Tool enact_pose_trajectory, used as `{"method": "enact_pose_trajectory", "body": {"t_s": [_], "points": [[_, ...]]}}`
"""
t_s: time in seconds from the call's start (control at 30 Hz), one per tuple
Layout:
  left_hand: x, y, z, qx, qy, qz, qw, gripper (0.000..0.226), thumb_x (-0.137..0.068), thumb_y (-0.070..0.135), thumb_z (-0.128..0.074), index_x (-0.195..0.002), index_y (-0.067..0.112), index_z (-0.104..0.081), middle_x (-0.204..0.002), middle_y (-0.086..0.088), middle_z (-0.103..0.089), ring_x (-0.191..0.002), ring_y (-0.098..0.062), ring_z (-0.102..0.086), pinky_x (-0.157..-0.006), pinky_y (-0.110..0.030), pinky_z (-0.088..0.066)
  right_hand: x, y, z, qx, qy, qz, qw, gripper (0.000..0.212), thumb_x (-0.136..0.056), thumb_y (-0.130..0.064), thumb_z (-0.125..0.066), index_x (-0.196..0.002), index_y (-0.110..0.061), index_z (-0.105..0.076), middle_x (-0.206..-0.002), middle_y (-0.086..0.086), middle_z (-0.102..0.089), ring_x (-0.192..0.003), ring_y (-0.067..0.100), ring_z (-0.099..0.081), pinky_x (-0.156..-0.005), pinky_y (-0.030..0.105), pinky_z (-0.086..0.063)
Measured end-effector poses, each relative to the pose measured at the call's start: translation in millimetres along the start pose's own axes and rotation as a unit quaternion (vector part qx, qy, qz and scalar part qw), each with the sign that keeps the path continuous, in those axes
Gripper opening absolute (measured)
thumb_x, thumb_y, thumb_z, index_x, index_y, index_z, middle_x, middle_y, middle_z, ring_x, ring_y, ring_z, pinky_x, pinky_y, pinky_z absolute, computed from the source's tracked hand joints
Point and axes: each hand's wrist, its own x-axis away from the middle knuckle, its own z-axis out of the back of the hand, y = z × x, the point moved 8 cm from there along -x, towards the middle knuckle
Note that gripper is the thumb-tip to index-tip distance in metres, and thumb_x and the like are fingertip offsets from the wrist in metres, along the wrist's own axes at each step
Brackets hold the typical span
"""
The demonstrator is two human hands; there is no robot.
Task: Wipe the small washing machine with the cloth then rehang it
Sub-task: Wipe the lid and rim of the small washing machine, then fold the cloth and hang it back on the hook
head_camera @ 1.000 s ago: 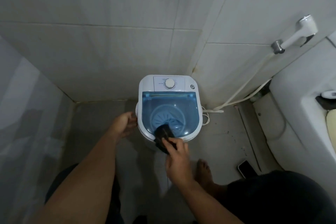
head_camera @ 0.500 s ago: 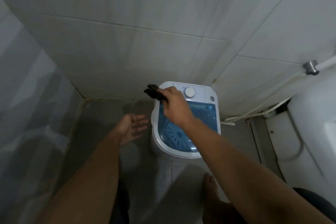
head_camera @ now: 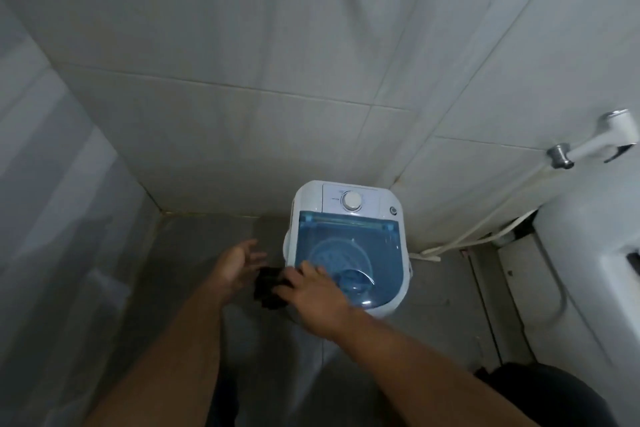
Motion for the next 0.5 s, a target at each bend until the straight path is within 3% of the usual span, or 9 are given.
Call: {"method": "enact_pose_trajectory", "body": {"t_s": [0.07, 0.13, 0.2, 0.27, 0.37, 0.43, 0.5], "points": [[22, 1, -2, -0.039, 0.011, -0.011, 0.999, 0.049, -0.099, 0.013, -0.026, -0.143, 0.020, -0.045, -0.135, -0.009, -0.061, -0.111, -0.024, -0.059, -0.097, -0.040, -0.041, 31, -14, -13, -0.069, -0.070, -0.024, 0.995, 0.055, -0.075, -0.012, -0.073, -0.127, -0.029, -0.064, -0.120, 0.005, -0.060, -0.108, 0.032, -0.053, -0.089, 0.043, -0.048], [51, 4, -8, -0.077, 0.013, -0.021, 0.997, 0.043, -0.099, 0.016, -0.033, -0.137, 0.022, -0.051, -0.127, -0.005, -0.065, -0.110, -0.022, -0.061, -0.101, -0.042, -0.043, 63, -19, -8, -0.239, -0.084, -0.096, 0.963, 0.049, -0.077, -0.007, -0.063, -0.122, -0.025, -0.068, -0.116, 0.004, -0.068, -0.108, 0.026, -0.060, -0.092, 0.036, -0.050], [78, 8, -18, -0.111, -0.003, -0.036, 0.993, 0.038, -0.098, 0.018, -0.038, -0.132, 0.023, -0.055, -0.125, -0.004, -0.066, -0.113, -0.022, -0.062, -0.100, -0.041, -0.044, 90, -8, 11, -0.396, -0.021, -0.192, 0.898, 0.037, -0.077, -0.007, -0.056, -0.105, -0.021, -0.075, -0.092, -0.006, -0.075, -0.087, 0.010, -0.069, -0.080, 0.027, -0.055], [115, 16, -29, -0.137, -0.017, -0.061, 0.989, 0.032, -0.098, 0.024, -0.044, -0.125, 0.022, -0.060, -0.124, -0.004, -0.067, -0.112, -0.023, -0.063, -0.096, -0.039, -0.045, 121, 7, 41, -0.486, 0.050, -0.267, 0.831, 0.033, -0.081, -0.002, -0.058, -0.099, -0.022, -0.076, -0.076, -0.010, -0.074, -0.070, 0.003, -0.068, -0.072, 0.028, -0.056], [167, 27, -49, -0.166, -0.056, -0.072, 0.982, 0.027, -0.093, 0.039, -0.056, -0.113, 0.024, -0.066, -0.117, -0.004, -0.071, -0.107, -0.024, -0.066, -0.095, -0.041, -0.050, 150, 19, 89, -0.595, 0.130, -0.314, 0.728, 0.030, -0.088, -0.001, -0.068, -0.111, -0.020, -0.076, -0.094, 0.007, -0.079, -0.086, 0.023, -0.074, -0.084, 0.041, -0.058], [198, 36, -71, -0.166, -0.110, -0.081, 0.977, 0.038, -0.087, 0.054, -0.060, -0.111, 0.025, -0.068, -0.112, -0.003, -0.072, -0.106, -0.024, -0.068, -0.096, -0.044, -0.053, 158, 21, 123, -0.671, 0.177, -0.302, 0.653, 0.025, -0.091, -0.005, -0.068, -0.112, -0.017, -0.074, -0.097, 0.012, -0.079, -0.088, 0.029, -0.074, -0.084, 0.045, -0.058], [225, 55, -92, -0.136, -0.149, -0.124, 0.972, 0.049, -0.082, 0.061, -0.063, -0.111, 0.022, -0.071, -0.109, -0.003, -0.074, -0.105, -0.025, -0.070, -0.095, -0.046, -0.055, 160, 20, 157, -0.705, 0.211, -0.278, 0.617, 0.019, -0.095, -0.008, -0.065, -0.112, -0.014, -0.073, -0.098, 0.017, -0.077, -0.086, 0.031, -0.072, -0.085, 0.050, -0.056]]}}
